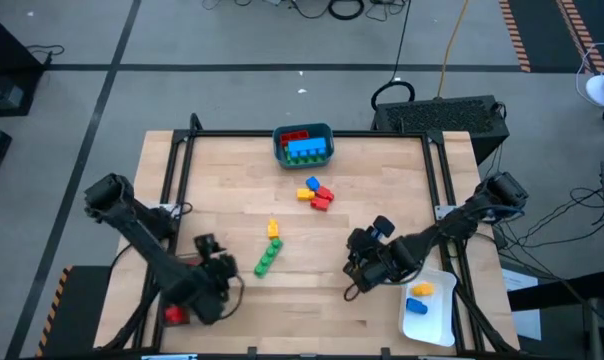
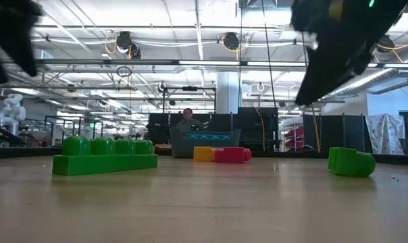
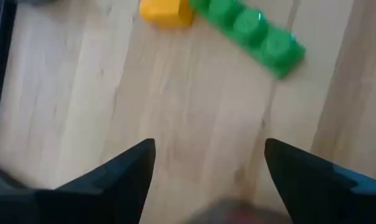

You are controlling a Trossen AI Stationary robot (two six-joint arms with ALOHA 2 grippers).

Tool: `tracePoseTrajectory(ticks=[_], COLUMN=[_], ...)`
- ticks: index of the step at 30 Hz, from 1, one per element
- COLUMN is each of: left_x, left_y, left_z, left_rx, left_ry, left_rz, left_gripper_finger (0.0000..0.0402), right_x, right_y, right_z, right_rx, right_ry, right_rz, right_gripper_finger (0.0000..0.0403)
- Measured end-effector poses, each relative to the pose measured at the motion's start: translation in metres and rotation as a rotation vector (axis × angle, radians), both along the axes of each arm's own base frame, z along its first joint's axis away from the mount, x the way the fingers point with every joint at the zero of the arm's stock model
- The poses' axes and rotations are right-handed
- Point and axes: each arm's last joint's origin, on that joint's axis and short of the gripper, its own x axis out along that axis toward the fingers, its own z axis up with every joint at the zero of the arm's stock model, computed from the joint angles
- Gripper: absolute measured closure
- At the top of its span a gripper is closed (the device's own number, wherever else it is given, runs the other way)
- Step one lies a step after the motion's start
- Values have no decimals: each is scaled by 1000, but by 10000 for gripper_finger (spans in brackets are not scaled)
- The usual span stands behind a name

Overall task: Sort blocks by size
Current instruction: Move the green game piece from the edge of the table

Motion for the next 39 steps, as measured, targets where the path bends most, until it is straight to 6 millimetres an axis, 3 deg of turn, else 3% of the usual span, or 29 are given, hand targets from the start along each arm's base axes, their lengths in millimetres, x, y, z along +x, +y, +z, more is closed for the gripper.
tracePoseTrajectory(ticks=[8, 16, 21, 30, 34, 39], left_x=[57, 104, 129, 155, 159, 161], left_y=[45, 87, 113, 172, 196, 206], left_z=[0, 7, 13, 12, 2, -10], left_rx=[-33, -17, -60, -24, -56, -90], left_ry=[-62, -191, -288, -343, -315, -275], left_rz=[-18, -148, -261, -377, -379, -375], left_gripper_finger=[97, 102, 102, 103, 103, 103], right_x=[4, 15, 16, 16, 20, 23], right_y=[-19, -40, -41, -47, -56, -66], right_z=[-23, -23, -23, -23, -22, -23], right_rx=[12, 3, -11, -35, -58, -26], right_ry=[35, 75, 88, 120, 129, 171], right_rz=[48, 93, 113, 132, 147, 192], right_gripper_finger=[202, 202, 202, 202, 202, 202])
